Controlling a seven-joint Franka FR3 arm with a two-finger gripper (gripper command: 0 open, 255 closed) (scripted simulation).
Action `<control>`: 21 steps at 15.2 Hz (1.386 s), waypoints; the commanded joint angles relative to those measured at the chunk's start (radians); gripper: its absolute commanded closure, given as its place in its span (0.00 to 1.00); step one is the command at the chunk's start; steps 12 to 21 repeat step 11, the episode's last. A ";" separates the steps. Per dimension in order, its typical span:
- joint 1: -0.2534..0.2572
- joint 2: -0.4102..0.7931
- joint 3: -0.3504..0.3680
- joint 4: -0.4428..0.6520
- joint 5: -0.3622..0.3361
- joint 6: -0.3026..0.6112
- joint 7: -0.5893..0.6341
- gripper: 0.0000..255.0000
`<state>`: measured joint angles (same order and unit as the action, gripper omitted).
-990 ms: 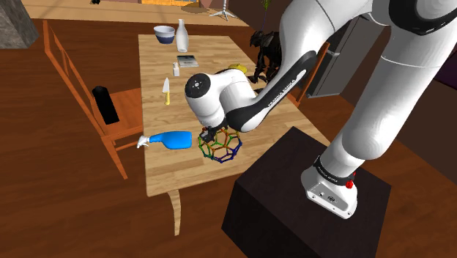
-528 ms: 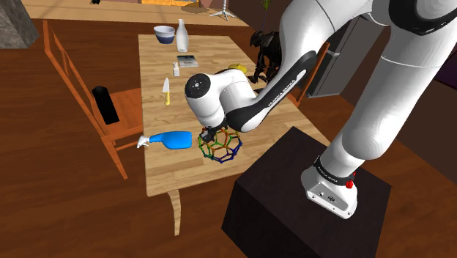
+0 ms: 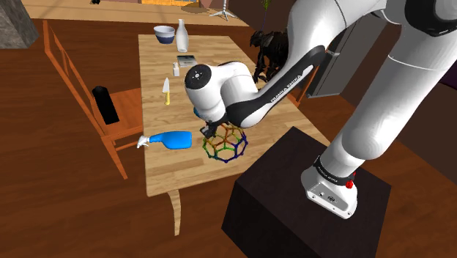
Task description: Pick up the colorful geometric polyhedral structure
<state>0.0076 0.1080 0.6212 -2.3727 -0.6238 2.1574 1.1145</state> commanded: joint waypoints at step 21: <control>-0.005 -0.129 0.012 0.022 0.124 -0.080 -0.126 1.00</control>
